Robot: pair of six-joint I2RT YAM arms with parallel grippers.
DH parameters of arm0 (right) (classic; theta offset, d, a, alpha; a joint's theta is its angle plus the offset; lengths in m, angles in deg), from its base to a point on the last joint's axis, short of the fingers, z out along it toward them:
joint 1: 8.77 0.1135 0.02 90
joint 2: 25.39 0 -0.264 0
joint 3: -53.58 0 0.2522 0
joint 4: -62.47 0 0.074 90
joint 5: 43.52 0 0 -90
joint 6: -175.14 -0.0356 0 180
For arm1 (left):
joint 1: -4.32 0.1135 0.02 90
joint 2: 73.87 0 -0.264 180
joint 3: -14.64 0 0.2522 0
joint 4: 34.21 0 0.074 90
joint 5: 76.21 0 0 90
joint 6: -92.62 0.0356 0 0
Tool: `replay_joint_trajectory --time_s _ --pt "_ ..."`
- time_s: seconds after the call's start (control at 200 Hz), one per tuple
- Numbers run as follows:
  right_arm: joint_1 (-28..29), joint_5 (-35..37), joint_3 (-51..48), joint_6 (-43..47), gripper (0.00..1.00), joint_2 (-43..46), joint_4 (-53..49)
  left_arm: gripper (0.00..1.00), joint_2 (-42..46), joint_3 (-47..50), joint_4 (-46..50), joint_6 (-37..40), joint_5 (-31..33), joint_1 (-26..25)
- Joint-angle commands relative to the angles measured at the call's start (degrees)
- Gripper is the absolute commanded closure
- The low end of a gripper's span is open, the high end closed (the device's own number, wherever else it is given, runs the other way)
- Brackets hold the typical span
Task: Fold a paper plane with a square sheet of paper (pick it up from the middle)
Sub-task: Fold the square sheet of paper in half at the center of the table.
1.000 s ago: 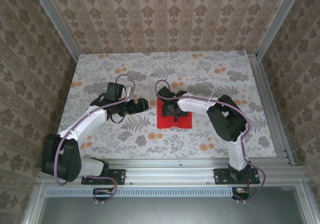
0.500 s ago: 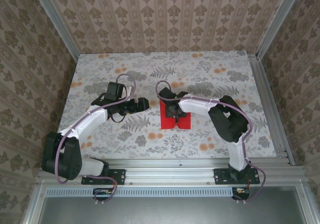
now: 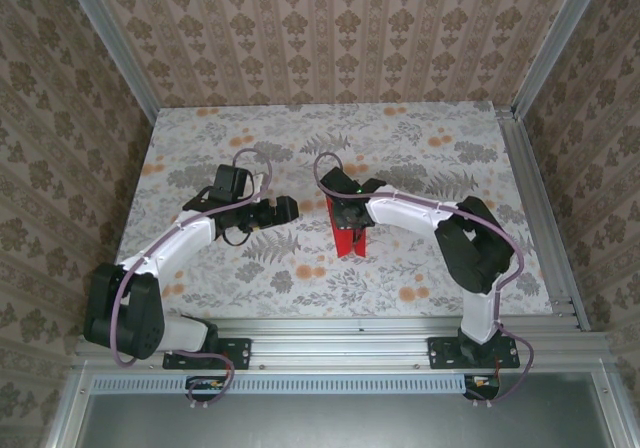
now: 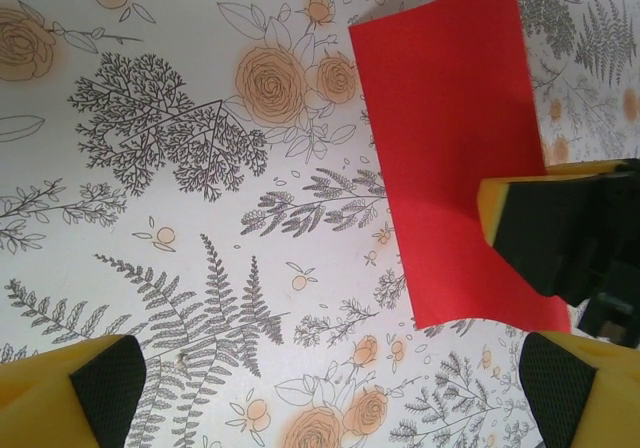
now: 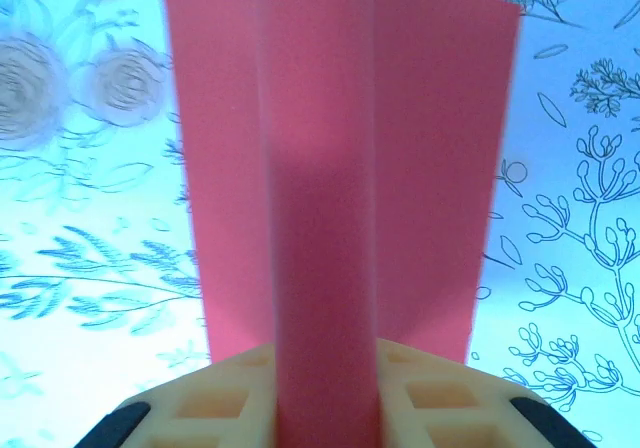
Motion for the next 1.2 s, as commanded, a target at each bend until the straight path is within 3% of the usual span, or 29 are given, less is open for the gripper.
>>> replay_joint_trajectory --time_s 0.0,0.31,0.59,1.195 --pt "0.07 -2.96 -0.46 0.3 0.74 4.2 1.92 0.0 2.61 -1.55 2.91 -0.08 0.31 0.96" --pt "-2.27 -16.54 -12.2 -7.18 0.75 17.09 25.25 0.0 8.14 -3.78 5.95 -0.87 -1.71 3.33" --pt "-6.56 -23.8 -26.82 -15.59 0.74 17.38 42.13 0.0 5.54 -2.82 0.38 -4.03 -5.87 2.14" --pt "-11.19 -29.71 -33.71 -13.56 0.72 11.99 46.11 0.07 -9.33 -5.58 -10.45 -9.66 -5.86 -8.17"
